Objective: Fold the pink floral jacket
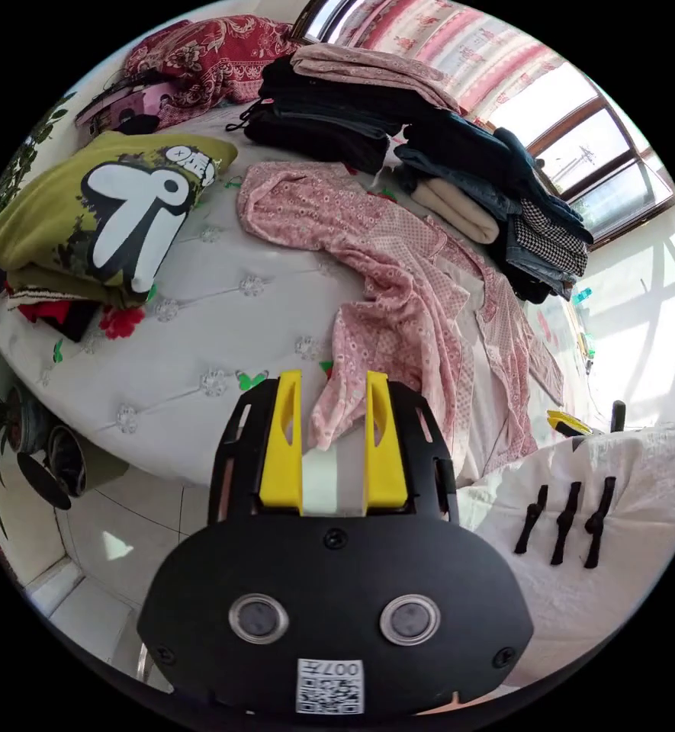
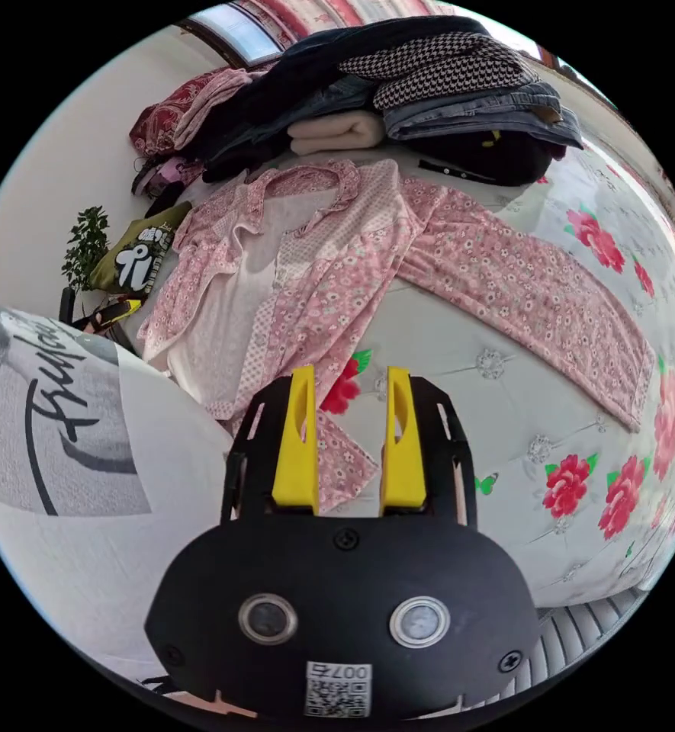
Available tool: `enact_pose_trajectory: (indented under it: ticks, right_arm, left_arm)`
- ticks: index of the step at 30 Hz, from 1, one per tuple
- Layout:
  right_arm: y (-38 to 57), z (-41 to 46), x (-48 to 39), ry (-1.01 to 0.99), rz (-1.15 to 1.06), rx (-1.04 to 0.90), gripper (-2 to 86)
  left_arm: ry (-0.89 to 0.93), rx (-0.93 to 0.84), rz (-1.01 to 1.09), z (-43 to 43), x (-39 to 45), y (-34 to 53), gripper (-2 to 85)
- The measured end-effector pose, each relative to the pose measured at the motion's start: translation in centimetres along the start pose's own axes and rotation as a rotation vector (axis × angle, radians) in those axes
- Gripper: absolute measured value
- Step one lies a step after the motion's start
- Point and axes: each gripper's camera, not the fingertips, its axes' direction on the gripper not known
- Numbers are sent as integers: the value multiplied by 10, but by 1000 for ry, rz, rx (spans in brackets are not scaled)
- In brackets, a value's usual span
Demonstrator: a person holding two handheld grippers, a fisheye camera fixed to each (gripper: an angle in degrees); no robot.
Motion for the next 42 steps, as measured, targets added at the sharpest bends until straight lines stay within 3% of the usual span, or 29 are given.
enact_pose_trajectory:
  ticks: [5, 8, 9, 11, 13, 16, 19, 23, 28, 33, 42]
  right_arm:
    - [28, 56, -23, 32, -96, -142, 79]
    - [18, 72, -35, 137, -146, -153, 44]
    - [7, 73, -34, 125, -129, -176, 33]
    - [-10, 56, -27, 28, -115, -88, 22]
    - [-36, 12, -7, -126, -39, 127, 16]
    - [-59, -37, 34, -218, 187, 416, 19]
    - [-56, -52, 72, -201, 405, 628, 29]
    - [-40, -27, 89, -144, 476, 550, 40]
    - [-17, 26, 83, 18, 410, 351, 59]
    - [-46, 40, 90, 90, 347, 298, 86]
    - [-107, 61, 146, -98, 505, 260, 47]
  left_arm:
    - [34, -72, -7, 25, -3, 22, 127]
    - [-50, -92, -2, 42, 8, 4, 57]
    - [8, -97, 29, 44, 15, -9, 26]
    - [189, -130, 110, 41, 29, -35, 13]
    - [292, -17, 179, 14, 49, -67, 5]
    - [370, 55, 130, -8, 54, -104, 1]
    - [334, 90, 56, -10, 43, -122, 0]
    - [332, -5, -103, 10, 8, -114, -1]
    - [309, -89, -66, 16, -27, -79, -2]
    - [354, -94, -23, 1, -34, -81, -2]
    - [482, -75, 66, -31, -25, -83, -3]
